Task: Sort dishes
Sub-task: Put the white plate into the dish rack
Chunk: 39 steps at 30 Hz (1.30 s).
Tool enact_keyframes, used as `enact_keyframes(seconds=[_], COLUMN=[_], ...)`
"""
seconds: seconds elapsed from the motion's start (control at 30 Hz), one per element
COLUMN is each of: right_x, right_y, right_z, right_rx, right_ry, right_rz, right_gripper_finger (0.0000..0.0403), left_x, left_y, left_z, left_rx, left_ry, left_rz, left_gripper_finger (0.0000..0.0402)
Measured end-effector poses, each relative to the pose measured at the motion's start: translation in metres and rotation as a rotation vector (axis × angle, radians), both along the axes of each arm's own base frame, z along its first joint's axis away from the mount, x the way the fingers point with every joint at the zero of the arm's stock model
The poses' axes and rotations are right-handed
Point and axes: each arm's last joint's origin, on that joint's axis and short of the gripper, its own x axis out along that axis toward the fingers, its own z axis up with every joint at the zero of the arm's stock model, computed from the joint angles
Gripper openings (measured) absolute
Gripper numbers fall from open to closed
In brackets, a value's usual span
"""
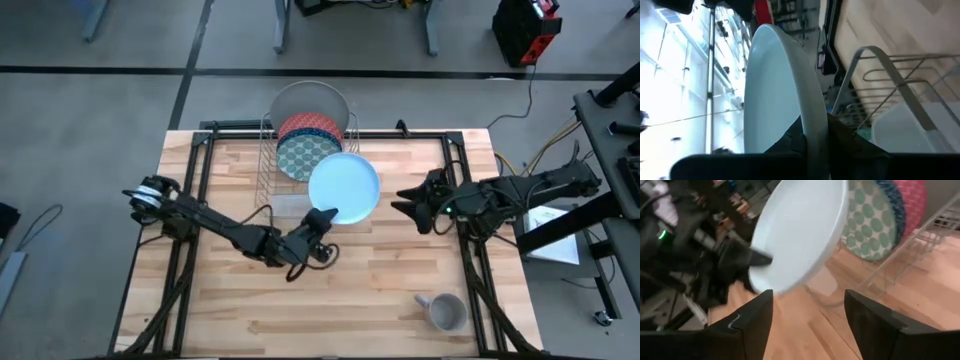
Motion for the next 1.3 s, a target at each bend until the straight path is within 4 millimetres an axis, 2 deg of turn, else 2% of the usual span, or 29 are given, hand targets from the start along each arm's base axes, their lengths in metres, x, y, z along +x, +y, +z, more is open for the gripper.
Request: enact_keyframes(seconds=[0.1, 0.23, 0.4, 0.53, 0.63, 0.8, 0.83, 1.0, 1.2, 1.3], right_x=[0.006, 0.018, 0.035, 0.047, 0.053, 0.058, 0.058, 0.055, 0.057, 0.065], right_y=[-0.006, -0.015, -0.025, -0.032, -0.037, -0.041, -0.042, -0.055, -0.092, -0.122], right_z=[-0.003, -0.007, -0.004, -0.004, -0.006, -0.004, -0.002, 0.009, 0.008, 0.007], right_rx=[0.0, -0.024, -0.094, -0.108, -0.145, -0.205, -0.235, -0.346, -0.569, -0.642], right_ry=[0.019, 0.039, -0.013, -0.037, -0.022, -0.047, -0.052, -0.044, 0.151, 0.145], right_rz=[-0.049, -0.098, -0.055, 0.022, 0.024, 0.052, 0.058, 0.003, -0.181, -0.193], right_gripper_finger=[0.0242, 0.0246, 0.0241, 0.0206, 0.0154, 0.0034, 0.0021, 0.0018, 0.0017, 0.0017], left_x=[0.01, 0.022, 0.03, 0.032, 0.029, 0.02, 0.017, -0.004, -0.041, -0.057], left_y=[-0.003, -0.007, -0.01, -0.01, -0.009, -0.006, -0.004, 0.013, 0.042, 0.06], left_z=[-0.001, 0.008, 0.017, 0.025, 0.032, 0.04, 0.042, 0.065, 0.102, 0.116], left_rx=[0.01, 0.01, 0.003, -0.093, -0.167, -0.234, -0.243, -0.368, -0.523, -0.617], left_ry=[0.004, -0.014, -0.024, -0.117, -0.171, -0.191, -0.184, -0.251, -0.346, -0.368], left_rz=[0.02, 0.022, 0.019, 0.02, 0.009, 0.016, 0.027, 0.099, 0.172, 0.128], left_gripper_finger=[0.0026, 0.0026, 0.0026, 0.003, 0.0077, 0.0178, 0.0195, 0.0255, 0.0266, 0.0267])
